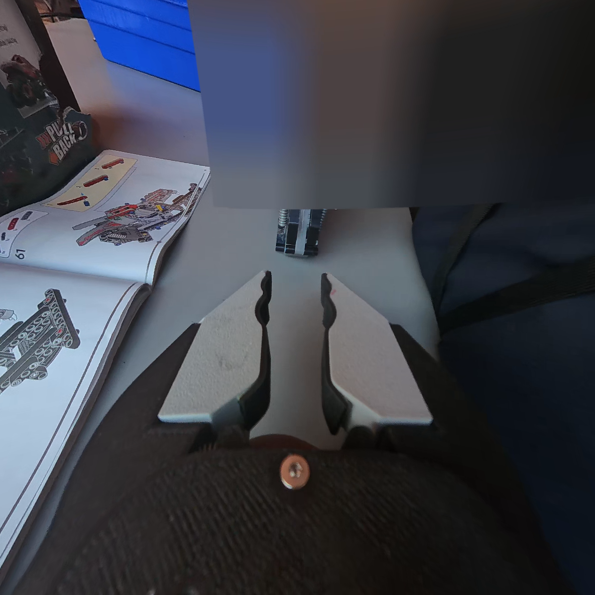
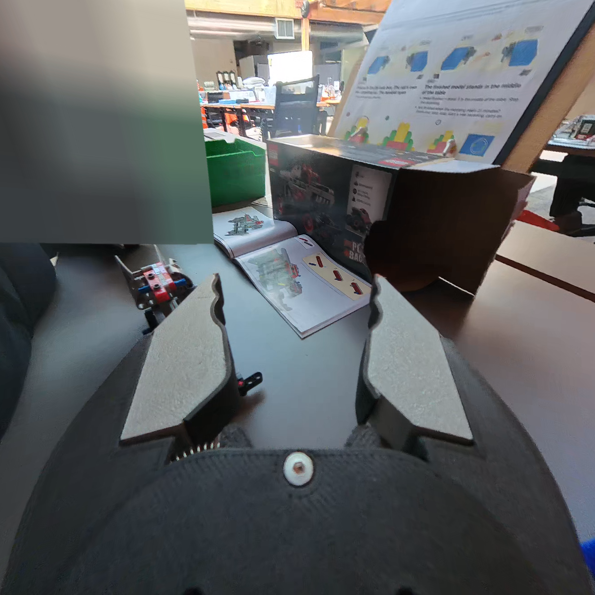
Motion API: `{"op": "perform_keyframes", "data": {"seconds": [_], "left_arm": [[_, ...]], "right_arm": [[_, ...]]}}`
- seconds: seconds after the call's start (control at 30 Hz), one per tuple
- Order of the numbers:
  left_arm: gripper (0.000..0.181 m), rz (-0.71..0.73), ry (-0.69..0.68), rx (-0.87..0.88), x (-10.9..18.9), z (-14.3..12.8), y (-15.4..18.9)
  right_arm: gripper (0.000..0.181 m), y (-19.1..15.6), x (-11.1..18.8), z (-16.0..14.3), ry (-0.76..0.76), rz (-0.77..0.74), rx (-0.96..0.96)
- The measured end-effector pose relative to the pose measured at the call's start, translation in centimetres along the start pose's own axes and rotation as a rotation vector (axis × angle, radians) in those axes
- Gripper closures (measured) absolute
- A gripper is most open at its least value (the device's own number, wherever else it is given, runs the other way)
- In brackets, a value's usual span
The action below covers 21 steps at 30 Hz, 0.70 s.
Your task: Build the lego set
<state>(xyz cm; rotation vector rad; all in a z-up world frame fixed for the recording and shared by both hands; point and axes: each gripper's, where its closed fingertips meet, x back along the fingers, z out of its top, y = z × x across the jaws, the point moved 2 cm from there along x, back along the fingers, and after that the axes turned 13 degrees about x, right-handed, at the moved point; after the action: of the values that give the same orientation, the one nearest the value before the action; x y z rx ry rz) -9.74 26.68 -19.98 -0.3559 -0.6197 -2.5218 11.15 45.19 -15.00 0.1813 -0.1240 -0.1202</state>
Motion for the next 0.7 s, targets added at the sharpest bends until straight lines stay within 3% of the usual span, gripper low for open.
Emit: {"op": "perform_keyframes", "data": {"seconds": [0.1,0.23,0.37,0.43,0.5,0.6,0.7], "left_arm": [[0.153,0.014,-0.014,-0.024,-0.2,-0.2,0.1],[0.152,0.052,-0.053,-0.119,-0.5,-0.9,0.7],[0.145,0.116,0.048,-0.072,0.8,-1.0,2.2],[0.144,0.115,0.073,-0.071,2.7,-1.9,3.9],[0.14,0.125,0.071,-0.101,5.3,-3.3,6.0],[0.141,0.283,0.109,-0.117,10.7,-4.5,6.6],[0.143,0.409,0.198,-0.063,16.6,-4.3,6.0]], "right_arm": [[0.093,-1.1,0.0,0.5,0.028,0.069,0.016],[0.095,-1.4,0.3,1.1,0.048,0.048,0.072],[0.093,-1.2,1.0,0.6,0.007,0.018,0.088],[0.092,-1.4,1.7,0.8,-0.041,-0.014,0.104],[0.096,-2.7,2.4,2.9,0.005,-0.046,0.154],[0.111,-7.1,2.4,6.7,0.039,-0.008,0.235],[0.114,-12.1,-0.1,9.6,-0.006,0.006,0.319]]}}
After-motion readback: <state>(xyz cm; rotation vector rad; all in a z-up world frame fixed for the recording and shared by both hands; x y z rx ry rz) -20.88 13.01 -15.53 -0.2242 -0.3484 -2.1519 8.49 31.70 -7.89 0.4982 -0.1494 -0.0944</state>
